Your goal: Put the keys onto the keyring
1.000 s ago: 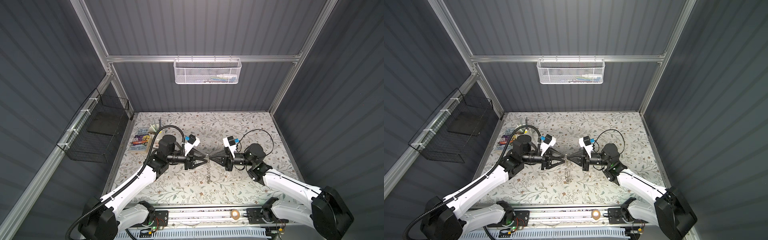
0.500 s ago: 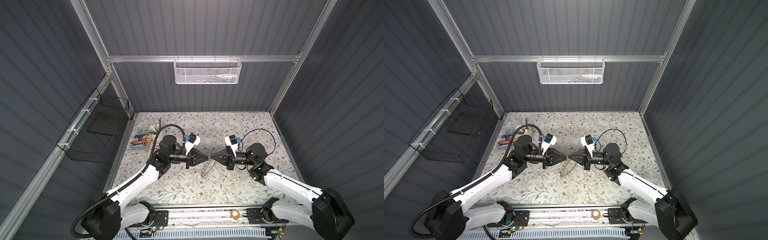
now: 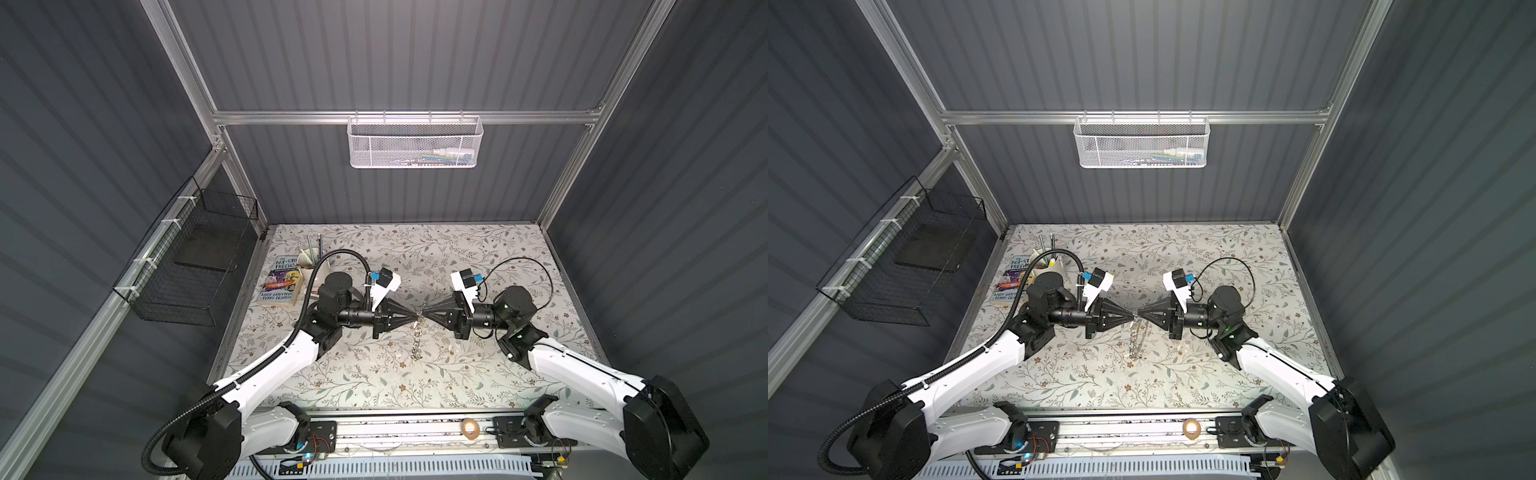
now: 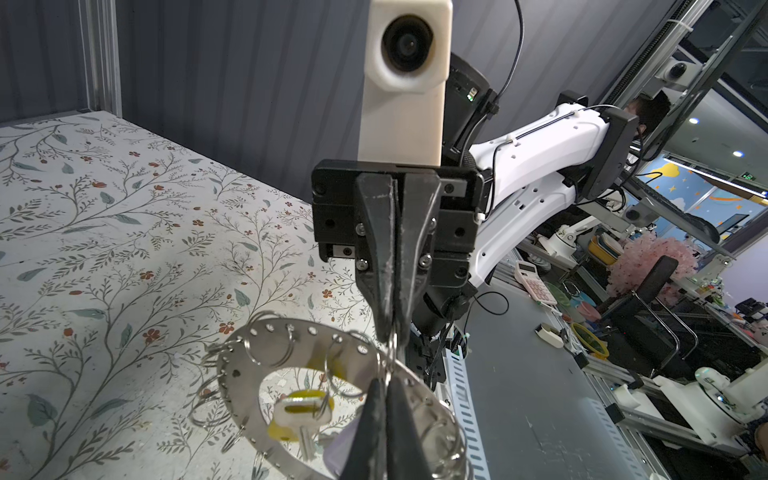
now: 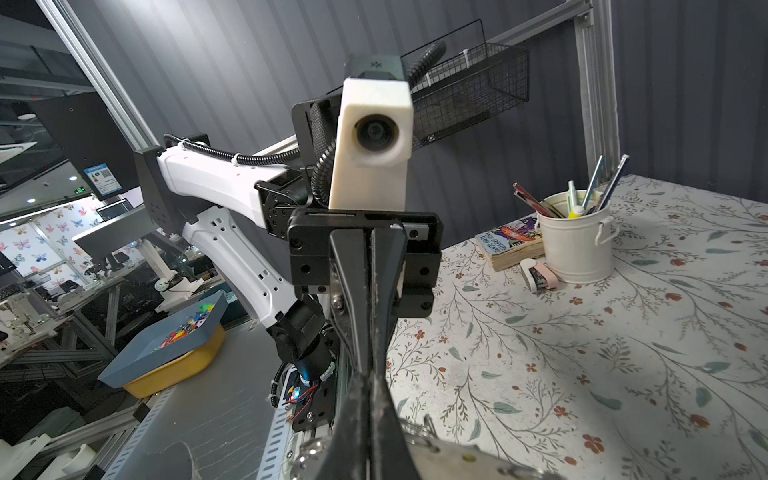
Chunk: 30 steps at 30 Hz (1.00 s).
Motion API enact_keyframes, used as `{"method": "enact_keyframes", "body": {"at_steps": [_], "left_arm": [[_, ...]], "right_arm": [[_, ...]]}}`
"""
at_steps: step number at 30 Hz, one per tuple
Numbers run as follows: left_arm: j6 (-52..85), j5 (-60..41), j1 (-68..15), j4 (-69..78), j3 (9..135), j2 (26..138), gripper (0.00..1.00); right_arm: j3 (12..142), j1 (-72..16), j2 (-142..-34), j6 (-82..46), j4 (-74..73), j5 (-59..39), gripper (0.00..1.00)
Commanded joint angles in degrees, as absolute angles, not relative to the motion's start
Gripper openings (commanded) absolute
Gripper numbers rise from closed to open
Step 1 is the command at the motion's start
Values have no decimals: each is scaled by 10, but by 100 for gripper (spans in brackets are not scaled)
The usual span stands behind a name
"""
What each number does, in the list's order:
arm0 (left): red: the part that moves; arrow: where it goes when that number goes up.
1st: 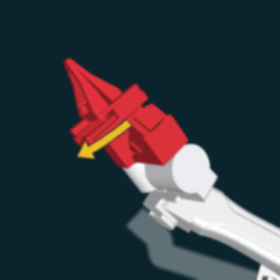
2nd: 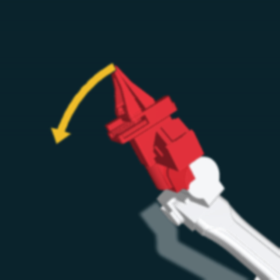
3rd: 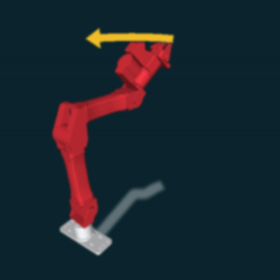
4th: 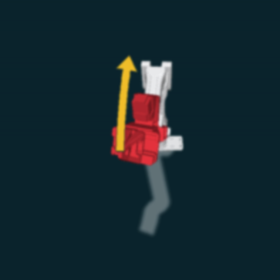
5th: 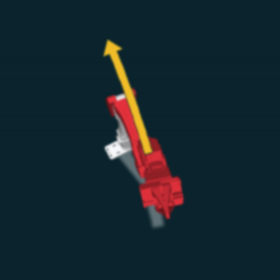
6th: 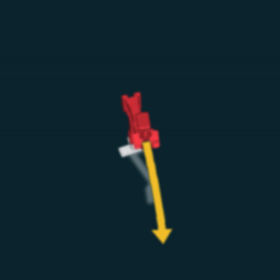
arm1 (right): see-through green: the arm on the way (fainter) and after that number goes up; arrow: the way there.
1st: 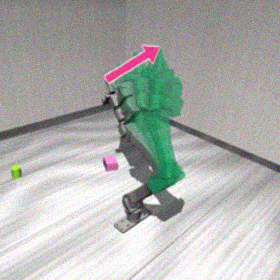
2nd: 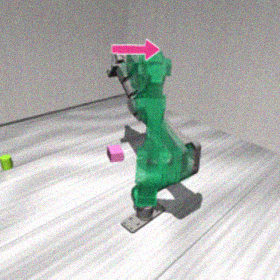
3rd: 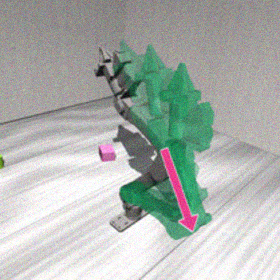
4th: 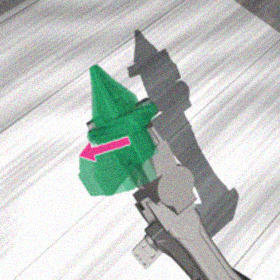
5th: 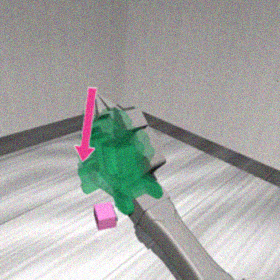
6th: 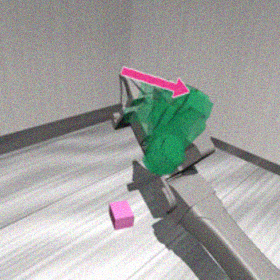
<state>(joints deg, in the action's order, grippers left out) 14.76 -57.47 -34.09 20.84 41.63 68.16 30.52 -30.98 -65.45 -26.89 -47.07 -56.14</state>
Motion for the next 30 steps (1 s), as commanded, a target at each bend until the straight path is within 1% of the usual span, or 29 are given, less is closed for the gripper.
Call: {"method": "enact_keyframes", "body": {"at_steps": [1, 8, 22, 25, 30], "left_arm": [[161, -573, -341, 224, 401, 679, 0], [159, -559, -342, 219, 404, 697, 0], [139, -549, -356, 205, 427, 734, 0], [138, -548, -357, 206, 432, 743, 3], [140, -542, -358, 210, 437, 753, 4]], "right_arm": [[303, -302, -657, -288, -528, -567, 0], [306, -302, -676, -327, -584, -580, 0], [304, -315, -694, -359, -639, -573, 0], [304, -318, -704, -370, -660, -573, 0], [308, -324, -709, -370, -663, -571, 0]]}}
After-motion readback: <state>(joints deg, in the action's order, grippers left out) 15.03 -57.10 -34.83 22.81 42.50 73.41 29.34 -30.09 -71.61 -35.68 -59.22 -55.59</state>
